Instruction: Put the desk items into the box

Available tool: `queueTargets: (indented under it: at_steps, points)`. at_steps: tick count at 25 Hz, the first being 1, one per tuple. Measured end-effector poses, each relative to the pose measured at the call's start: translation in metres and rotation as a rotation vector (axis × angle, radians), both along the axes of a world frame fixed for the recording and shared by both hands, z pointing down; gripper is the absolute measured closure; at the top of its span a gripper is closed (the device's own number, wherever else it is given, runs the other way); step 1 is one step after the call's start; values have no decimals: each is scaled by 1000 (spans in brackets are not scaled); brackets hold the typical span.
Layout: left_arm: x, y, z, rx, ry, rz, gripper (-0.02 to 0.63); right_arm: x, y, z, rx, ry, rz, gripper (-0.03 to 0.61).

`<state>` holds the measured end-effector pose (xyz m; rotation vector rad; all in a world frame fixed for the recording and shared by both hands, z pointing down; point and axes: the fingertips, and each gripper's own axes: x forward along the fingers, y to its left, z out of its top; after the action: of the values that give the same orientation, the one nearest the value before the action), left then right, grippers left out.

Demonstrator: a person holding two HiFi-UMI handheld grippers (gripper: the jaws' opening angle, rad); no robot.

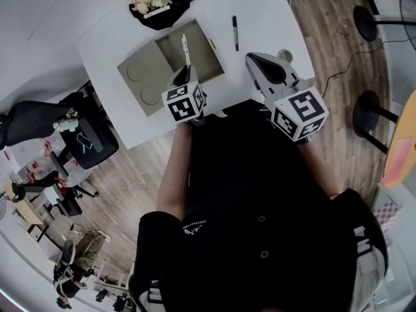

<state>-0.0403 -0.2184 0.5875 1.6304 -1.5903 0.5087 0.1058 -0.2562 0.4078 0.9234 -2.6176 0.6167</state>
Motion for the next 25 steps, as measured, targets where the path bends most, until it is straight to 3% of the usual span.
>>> queueTargets:
  at_steps: [19, 25]
  points:
    - [14, -25, 77, -221, -1, -20, 555, 39, -38, 23, -62, 28, 53, 580]
    - [12, -30, 93, -253, -1, -16, 555, 42, -42, 29, -71, 37, 71, 580]
